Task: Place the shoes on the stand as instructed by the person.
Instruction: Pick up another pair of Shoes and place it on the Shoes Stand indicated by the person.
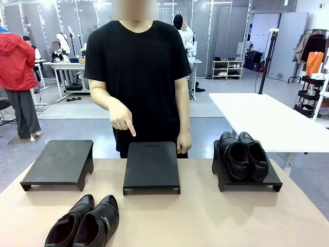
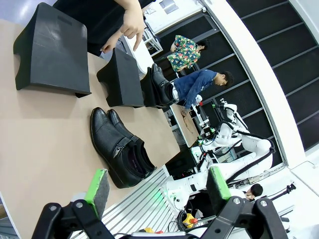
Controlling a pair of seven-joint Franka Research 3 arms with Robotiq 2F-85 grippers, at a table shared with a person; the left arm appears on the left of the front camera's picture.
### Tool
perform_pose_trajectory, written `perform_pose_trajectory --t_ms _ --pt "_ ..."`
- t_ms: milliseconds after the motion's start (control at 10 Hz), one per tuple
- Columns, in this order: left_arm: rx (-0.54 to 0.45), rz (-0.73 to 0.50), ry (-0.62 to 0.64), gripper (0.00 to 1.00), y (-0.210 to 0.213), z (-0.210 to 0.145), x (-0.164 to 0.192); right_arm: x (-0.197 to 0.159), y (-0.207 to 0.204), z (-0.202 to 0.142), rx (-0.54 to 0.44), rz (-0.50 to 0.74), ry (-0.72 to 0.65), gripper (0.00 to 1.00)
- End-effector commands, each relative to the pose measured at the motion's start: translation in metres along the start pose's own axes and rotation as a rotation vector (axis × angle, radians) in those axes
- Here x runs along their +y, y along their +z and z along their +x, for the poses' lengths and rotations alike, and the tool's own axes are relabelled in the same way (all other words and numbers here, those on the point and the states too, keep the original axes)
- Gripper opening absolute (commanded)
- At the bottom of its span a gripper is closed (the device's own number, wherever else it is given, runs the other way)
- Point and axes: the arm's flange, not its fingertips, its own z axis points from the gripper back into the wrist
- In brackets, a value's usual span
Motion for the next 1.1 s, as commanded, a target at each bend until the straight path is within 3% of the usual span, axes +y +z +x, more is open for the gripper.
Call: perform_pose_trajectory --t_ms 0,300,600,1000 --pt "-0.002 -0.005 -0.006 1.0 0.001 0.0 -0.001 0.0 0.001 -0.003 0.008 0.006 0.005 1.0" --pt "0.0 0.0 0.0 1.0 0.0 0.0 0.0 0.0 0.001 -0.003 0.008 0.006 0.005 1.0" --pt "0.104 0.014 -0.091 1.0 -0.017 0.02 -0.035 0.0 0.001 -0.003 0.008 0.006 0.005 1.0" --pt "0.304 0.099 -0.14 1.0 -0.08 0.044 -0.093 0.0 0.001 -0.003 0.008 0.006 0.005 1.0"
